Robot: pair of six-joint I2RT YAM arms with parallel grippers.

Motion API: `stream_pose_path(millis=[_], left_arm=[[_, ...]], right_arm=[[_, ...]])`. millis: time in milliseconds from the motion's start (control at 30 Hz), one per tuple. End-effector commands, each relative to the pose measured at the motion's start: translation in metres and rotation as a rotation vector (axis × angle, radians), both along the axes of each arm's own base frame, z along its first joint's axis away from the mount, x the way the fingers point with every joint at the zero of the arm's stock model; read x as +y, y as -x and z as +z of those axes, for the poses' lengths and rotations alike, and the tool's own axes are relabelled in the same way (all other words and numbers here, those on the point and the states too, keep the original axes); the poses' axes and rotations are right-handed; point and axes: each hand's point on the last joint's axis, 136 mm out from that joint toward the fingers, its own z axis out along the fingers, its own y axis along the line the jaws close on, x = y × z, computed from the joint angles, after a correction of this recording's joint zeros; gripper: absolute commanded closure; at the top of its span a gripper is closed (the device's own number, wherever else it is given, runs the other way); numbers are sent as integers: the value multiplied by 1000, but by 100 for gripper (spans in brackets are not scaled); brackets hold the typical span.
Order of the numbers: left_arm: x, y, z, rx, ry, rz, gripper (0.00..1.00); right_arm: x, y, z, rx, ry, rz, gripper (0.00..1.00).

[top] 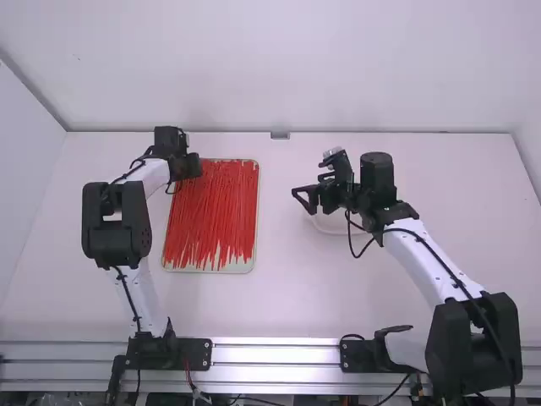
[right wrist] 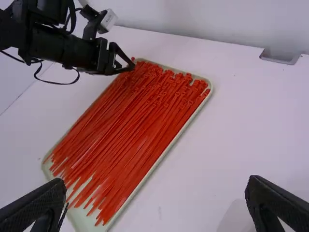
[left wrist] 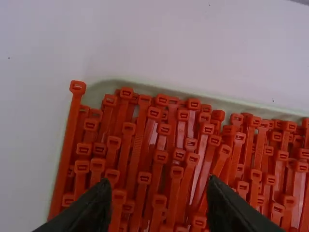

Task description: Fasten the cable tie

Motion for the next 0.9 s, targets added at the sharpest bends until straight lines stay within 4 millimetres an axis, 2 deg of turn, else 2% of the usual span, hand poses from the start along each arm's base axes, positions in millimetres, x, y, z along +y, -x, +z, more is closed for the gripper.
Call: stream_pose_path(millis=[0,167,367,867], left_arm=[[1,5,-11,28,-9,9,48],[1,4,-20,35,-7,7,48],[2,8,-38,72,11,27,53],[9,9,-39,79,-30,51,57]], right_arm=[[4,-4,11,-24,-3,11,1],[4,-3,8,-22,6,16,1],[3,-3,8,-22,7,15,1],[3,-4,9,-29,9,12,1]])
